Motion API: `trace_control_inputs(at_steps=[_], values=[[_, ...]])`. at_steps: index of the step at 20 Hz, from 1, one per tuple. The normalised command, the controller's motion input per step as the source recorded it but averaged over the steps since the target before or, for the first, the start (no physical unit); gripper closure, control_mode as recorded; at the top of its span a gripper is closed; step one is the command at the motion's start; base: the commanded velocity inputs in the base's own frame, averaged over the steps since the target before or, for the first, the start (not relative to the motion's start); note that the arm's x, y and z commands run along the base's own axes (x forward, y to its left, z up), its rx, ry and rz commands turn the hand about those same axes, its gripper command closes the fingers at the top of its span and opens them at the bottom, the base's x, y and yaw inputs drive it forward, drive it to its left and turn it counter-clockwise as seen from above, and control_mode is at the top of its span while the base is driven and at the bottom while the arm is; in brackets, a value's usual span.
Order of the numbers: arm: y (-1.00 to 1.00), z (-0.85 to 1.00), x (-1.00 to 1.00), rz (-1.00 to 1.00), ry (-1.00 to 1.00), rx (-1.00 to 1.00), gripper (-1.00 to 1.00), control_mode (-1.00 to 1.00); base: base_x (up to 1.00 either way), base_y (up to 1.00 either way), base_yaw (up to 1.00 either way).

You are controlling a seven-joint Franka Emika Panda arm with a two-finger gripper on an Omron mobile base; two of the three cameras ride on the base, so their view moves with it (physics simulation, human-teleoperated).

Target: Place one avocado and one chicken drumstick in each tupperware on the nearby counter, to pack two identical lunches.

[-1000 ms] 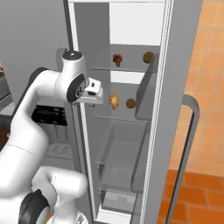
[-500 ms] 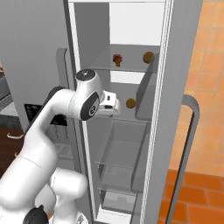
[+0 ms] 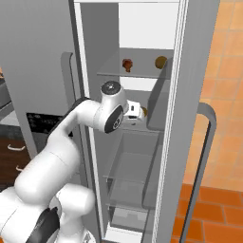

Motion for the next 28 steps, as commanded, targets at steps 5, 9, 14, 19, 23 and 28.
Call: trace_control_inputs(at_steps=[5, 9, 14, 19, 23, 28], values=[[-0.13, -0.18, 0.58, 0.01, -0.10, 0.05, -1.00, -1.00, 0.00, 0.00, 0.00], [-0.02, -0.16, 0.62, 0.10, -0.02, 0.05, -1.00, -1.00, 0.00, 0.00, 0.00], [-0.11, -0.06, 0.48, 0.14, 0.01, 0.00, -1.00, -1.00, 0.00, 0.00, 0.00], [-0.15, -0.22, 0.58, 0.16, 0.00, 0.01, -1.00, -1.00, 0.00, 0.00, 0.00], [-0.21, -0.17, 0.69, 0.18, 0.06, 0.04, -1.00, -1.00, 0.00, 0.00, 0.00], [-0.05, -0.19, 0.73, 0.14, 0.05, 0.01, -1.00, -1.00, 0.00, 0.00, 0.00]])
